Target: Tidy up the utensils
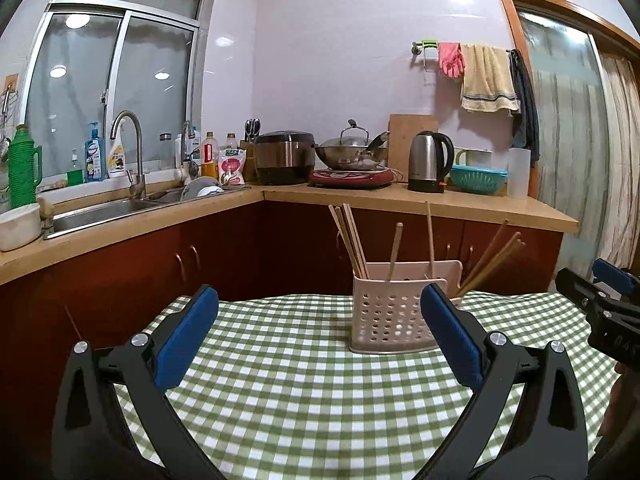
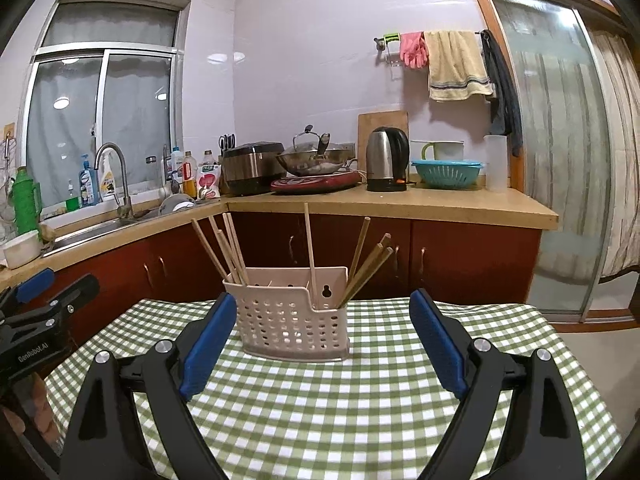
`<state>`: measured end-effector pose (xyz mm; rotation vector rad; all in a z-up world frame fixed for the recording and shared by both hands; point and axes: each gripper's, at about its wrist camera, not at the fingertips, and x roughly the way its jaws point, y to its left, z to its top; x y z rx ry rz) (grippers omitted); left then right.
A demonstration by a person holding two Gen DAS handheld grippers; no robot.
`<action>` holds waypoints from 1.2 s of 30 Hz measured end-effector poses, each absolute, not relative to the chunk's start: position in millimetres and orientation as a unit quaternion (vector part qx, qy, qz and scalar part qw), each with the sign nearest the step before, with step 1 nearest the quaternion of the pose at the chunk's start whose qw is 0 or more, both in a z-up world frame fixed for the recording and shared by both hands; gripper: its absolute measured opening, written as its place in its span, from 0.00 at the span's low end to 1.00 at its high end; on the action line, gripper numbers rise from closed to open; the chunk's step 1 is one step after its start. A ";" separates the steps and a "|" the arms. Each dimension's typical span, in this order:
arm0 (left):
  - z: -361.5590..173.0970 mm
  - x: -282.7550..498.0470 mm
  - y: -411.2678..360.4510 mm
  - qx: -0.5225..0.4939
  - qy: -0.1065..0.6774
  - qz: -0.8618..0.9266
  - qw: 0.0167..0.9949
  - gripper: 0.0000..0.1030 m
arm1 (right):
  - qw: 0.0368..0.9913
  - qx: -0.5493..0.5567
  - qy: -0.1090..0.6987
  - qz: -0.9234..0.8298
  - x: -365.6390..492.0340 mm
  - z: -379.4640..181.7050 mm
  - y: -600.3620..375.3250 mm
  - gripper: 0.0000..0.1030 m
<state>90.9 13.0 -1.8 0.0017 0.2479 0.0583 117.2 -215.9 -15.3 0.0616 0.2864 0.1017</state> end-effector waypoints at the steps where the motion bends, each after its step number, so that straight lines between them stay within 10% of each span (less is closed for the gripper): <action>1: -0.5 85.4 12.4 0.001 0.123 0.028 0.992 0.96 | 0.988 0.029 0.142 0.049 112.6 -13.9 -215.7 0.83; 36: 30.8 -1.6 7.3 -0.006 0.085 0.018 0.996 0.96 | 0.994 0.015 0.100 0.035 25.0 18.6 -213.3 0.84</action>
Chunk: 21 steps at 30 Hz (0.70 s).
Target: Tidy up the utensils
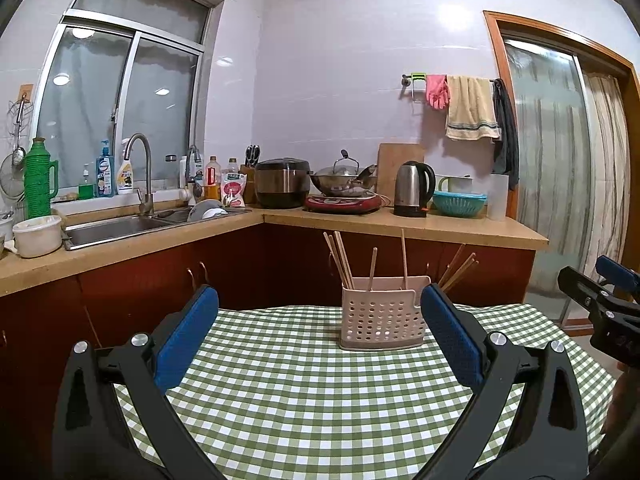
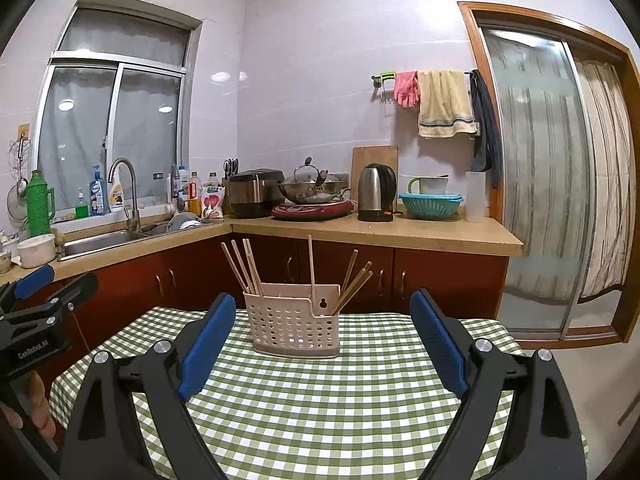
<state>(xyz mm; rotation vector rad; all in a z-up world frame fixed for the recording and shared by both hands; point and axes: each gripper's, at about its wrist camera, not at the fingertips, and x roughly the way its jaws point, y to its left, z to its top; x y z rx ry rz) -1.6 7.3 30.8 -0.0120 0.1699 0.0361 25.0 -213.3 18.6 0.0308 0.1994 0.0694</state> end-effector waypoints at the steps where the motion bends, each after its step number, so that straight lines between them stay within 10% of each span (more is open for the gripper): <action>1: 30.8 -1.6 7.4 -0.006 0.085 0.019 0.996 0.96 | 0.994 0.015 0.099 0.035 24.5 18.6 -213.3 0.84; 21: 25.0 1.2 6.9 -0.011 0.093 0.014 0.996 0.96 | 0.994 0.012 0.102 0.037 23.0 17.2 -211.9 0.84</action>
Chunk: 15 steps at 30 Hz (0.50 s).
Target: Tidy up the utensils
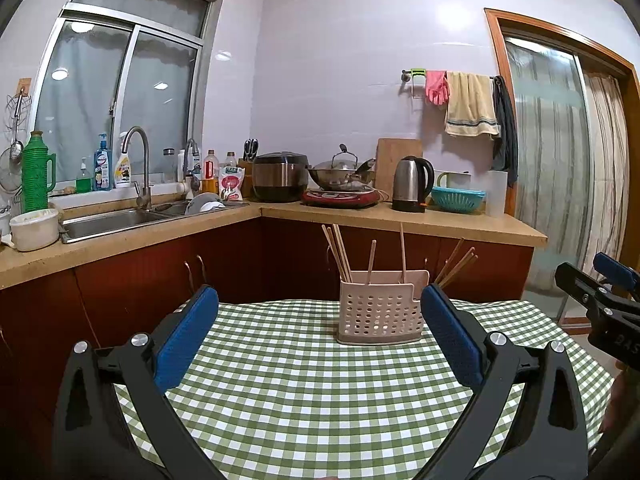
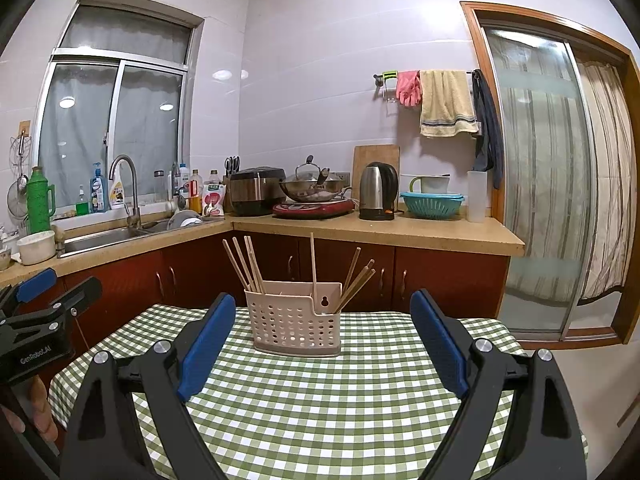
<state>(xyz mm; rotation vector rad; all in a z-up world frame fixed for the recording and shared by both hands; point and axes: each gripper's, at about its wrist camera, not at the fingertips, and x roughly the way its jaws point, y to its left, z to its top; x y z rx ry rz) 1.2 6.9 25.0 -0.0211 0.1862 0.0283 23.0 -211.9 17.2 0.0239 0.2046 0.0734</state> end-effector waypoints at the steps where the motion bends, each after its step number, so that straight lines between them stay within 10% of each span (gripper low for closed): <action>1: 24.8 1.1 6.9 -0.010 0.093 0.014 0.995 0.96 | 0.994 0.012 0.102 0.037 23.2 17.3 -211.9 0.84; 15: 20.4 3.5 3.6 -0.008 0.092 0.014 0.996 0.96 | 0.993 0.011 0.109 0.038 26.6 14.6 -211.8 0.84</action>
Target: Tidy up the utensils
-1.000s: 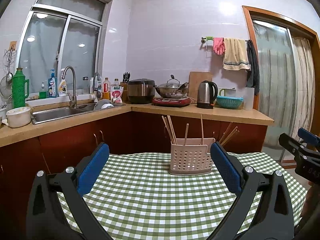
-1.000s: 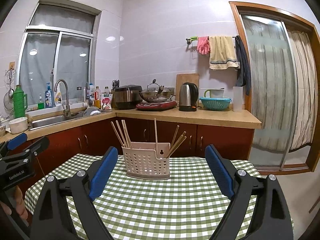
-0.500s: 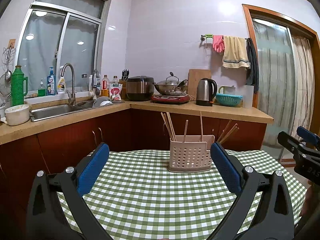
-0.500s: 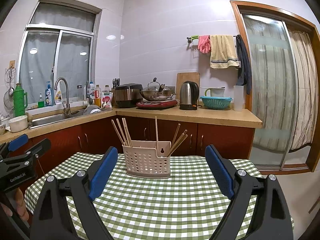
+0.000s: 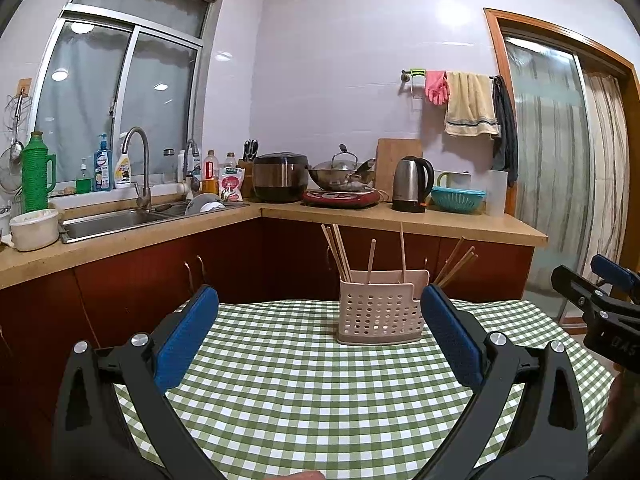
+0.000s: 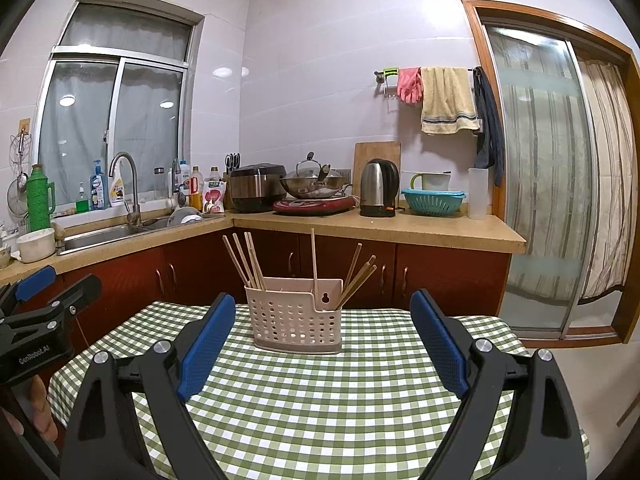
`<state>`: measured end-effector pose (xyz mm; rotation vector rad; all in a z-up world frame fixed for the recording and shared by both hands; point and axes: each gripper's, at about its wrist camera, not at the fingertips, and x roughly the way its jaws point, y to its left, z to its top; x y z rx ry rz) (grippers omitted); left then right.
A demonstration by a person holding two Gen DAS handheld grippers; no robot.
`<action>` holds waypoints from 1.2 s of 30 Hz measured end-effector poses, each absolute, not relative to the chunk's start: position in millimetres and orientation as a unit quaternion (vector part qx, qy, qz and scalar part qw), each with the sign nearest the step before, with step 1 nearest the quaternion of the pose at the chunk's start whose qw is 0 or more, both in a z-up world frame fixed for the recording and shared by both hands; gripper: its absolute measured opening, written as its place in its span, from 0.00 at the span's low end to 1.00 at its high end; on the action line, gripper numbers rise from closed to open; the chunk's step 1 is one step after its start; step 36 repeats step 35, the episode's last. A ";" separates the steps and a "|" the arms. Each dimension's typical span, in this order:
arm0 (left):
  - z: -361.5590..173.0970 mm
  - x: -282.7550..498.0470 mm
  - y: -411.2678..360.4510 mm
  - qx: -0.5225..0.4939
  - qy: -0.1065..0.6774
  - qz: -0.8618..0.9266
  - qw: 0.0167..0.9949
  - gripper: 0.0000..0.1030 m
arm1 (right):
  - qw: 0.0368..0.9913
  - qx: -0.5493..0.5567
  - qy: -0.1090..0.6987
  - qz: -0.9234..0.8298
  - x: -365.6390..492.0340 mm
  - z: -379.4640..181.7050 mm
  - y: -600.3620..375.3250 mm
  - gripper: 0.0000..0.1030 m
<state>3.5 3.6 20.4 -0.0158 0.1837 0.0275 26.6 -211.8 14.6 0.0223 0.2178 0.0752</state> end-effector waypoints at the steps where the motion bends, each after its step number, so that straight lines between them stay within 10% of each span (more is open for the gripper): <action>1: 20.1 3.9 3.2 -0.007 0.092 0.013 0.996 0.96 | 0.993 0.011 0.109 0.037 27.6 14.1 -211.2 0.84; 36: -6.9 68.0 10.5 -0.021 0.154 0.008 0.988 0.96 | 0.988 0.019 0.152 0.016 71.6 -20.5 -231.4 0.84</action>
